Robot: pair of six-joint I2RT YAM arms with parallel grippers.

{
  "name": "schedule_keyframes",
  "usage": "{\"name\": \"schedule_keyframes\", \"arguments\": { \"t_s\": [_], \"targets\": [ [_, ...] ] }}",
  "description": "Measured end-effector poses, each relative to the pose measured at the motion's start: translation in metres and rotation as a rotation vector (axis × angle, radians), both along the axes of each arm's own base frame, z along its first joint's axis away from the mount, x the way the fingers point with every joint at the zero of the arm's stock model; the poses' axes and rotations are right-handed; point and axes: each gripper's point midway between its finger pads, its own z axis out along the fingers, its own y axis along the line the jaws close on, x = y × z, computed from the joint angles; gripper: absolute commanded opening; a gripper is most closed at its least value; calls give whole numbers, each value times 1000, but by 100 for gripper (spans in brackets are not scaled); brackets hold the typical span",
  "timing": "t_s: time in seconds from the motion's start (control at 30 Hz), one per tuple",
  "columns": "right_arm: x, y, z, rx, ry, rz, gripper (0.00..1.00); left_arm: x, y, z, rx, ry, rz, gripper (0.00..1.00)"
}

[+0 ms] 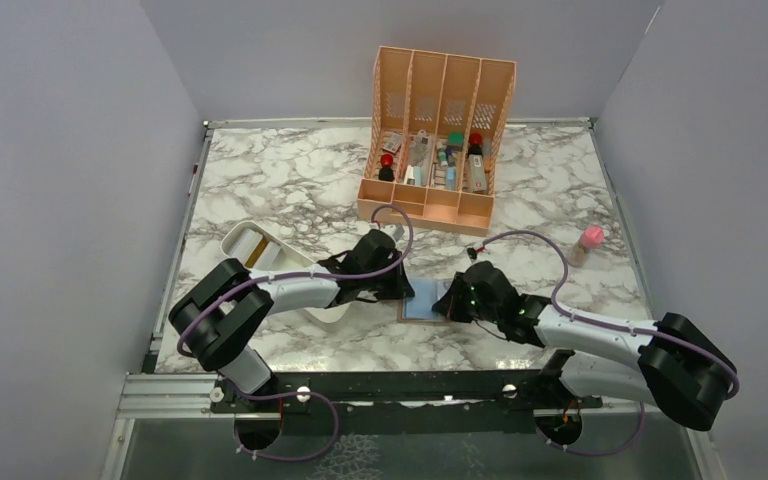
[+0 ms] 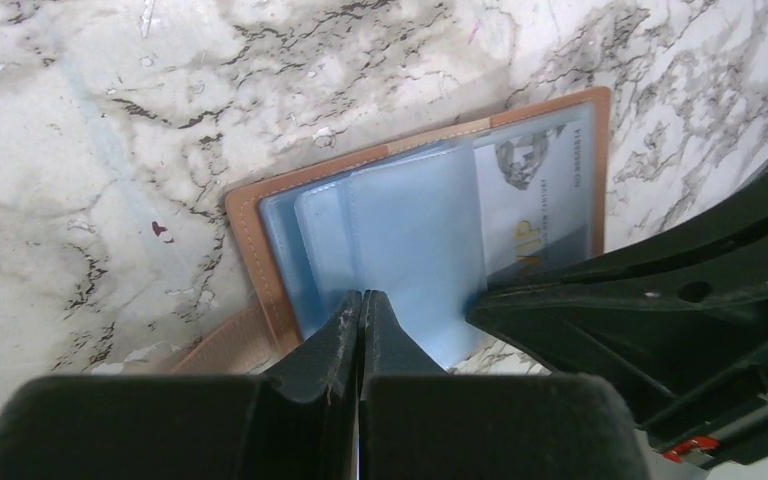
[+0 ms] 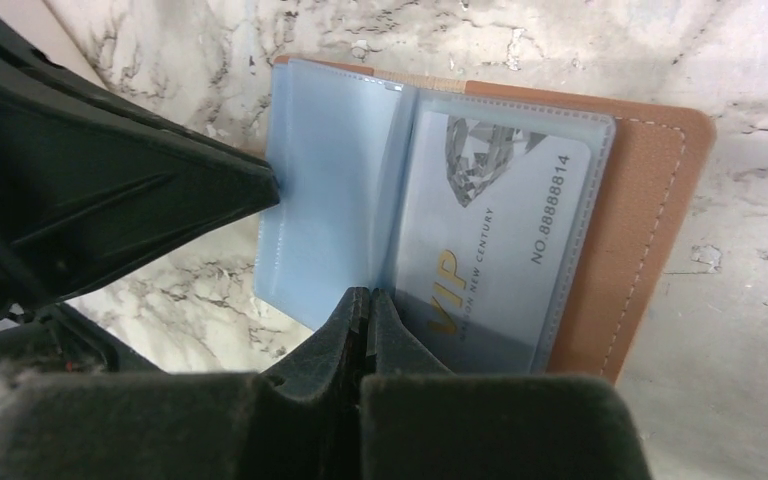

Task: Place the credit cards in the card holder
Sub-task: Turn over the card slot in the card holder.

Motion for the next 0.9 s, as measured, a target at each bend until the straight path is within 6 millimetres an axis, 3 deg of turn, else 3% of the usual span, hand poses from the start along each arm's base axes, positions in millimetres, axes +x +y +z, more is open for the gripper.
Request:
{"name": "schedule_keyframes", "arguments": {
  "t_s": [0.4,0.9],
  "targets": [
    [1,6,9,64,7,3,1,0,10,-15,66,13,21,0],
    [-2,7,2,69,36,17,2,1,12,-17,74,6,27,0]
  ]
}}
